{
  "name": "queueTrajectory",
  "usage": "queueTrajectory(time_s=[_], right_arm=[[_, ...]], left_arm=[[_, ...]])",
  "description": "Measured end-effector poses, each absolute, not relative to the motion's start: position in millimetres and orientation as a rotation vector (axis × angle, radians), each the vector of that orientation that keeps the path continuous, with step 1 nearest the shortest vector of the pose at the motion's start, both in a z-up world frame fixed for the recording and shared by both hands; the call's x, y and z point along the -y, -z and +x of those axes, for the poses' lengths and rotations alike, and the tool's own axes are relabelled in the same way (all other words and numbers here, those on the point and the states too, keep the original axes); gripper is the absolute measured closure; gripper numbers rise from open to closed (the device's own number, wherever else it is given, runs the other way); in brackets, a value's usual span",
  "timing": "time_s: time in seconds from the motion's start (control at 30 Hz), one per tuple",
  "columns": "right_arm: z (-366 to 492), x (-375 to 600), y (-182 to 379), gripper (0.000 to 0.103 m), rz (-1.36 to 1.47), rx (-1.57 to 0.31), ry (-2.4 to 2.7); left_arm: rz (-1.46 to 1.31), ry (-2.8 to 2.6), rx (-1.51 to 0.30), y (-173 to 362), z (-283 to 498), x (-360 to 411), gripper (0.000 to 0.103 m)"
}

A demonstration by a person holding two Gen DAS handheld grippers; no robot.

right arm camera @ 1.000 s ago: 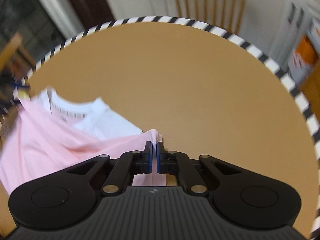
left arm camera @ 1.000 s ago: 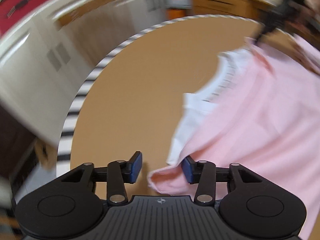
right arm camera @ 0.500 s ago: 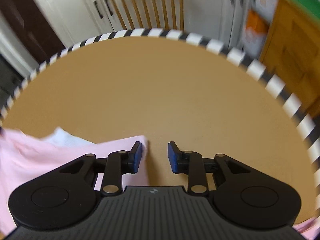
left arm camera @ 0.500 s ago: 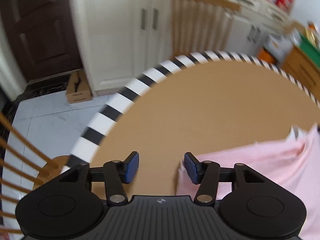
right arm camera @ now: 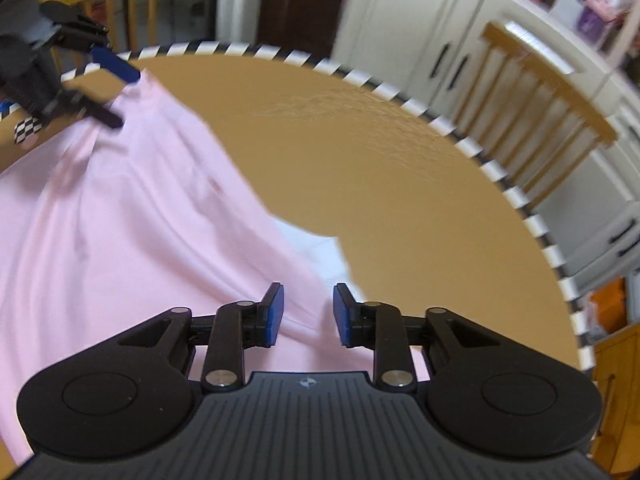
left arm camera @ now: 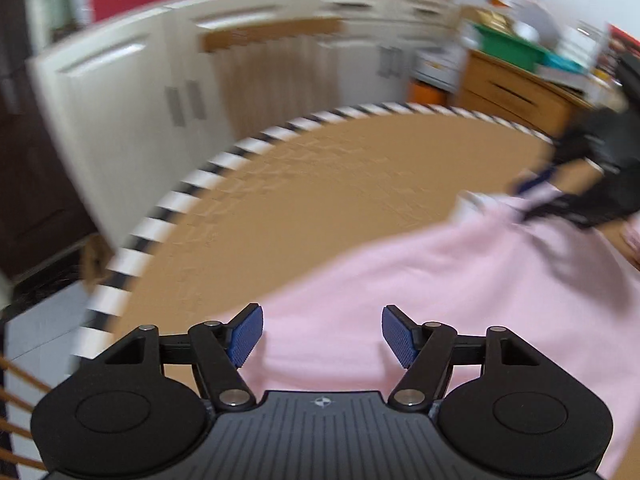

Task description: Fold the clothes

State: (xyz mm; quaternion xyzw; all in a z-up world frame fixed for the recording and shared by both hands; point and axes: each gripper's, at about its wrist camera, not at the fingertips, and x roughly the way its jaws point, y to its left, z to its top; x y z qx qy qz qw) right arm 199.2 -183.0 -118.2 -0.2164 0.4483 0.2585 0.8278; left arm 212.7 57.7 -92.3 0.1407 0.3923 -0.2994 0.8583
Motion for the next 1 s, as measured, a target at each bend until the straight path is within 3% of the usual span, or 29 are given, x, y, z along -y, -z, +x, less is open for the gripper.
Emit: queueTrajectory(time_s=[0.13, 0.33, 0.4, 0.53, 0.67, 0.77, 0.93, 1.0], right_arm=[[218.0, 182.3, 120.5, 0.099, -0.407, -1.02, -0.523], [235.2, 179.4, 110.5, 0.098, -0.392, -1.032, -0.463], [234.7, 173.4, 114.3, 0.094, -0.427, -1.045, -0.45], [230.6, 176.8, 105.4, 0.069, -0.403, -0.975, -0.405], [241.5, 194.9, 104.8, 0.07, -0.264, -0.964, -0.301], [242.8, 187.5, 119.6, 0.073, -0.375, -0.977, -0.242], [212.9, 178.2, 91.4, 0.065, -0.187, -0.877, -0.282], [187.8, 170.7, 87.4, 0.062, -0.175, -0.881, -0.33]], left_arm=[[0.329, 0.696, -0.829, 101.6, 187.8, -38.1, 0.031], [0.266, 0.686, -0.876, 112.8, 175.9, -38.2, 0.027], [0.25, 0.667, -0.892, 113.8, 176.0, -43.2, 0.027], [0.216, 0.628, -0.924, 115.9, 176.1, -53.3, 0.027], [0.201, 0.59, -0.947, 117.2, 173.7, -62.0, 0.027], [0.221, 0.555, -0.937, 114.8, 167.9, -66.4, 0.027], [0.185, 0.544, -0.841, 95.1, 182.1, -82.9, 0.027], [0.203, 0.573, -0.81, 91.0, 198.6, -85.8, 0.036]])
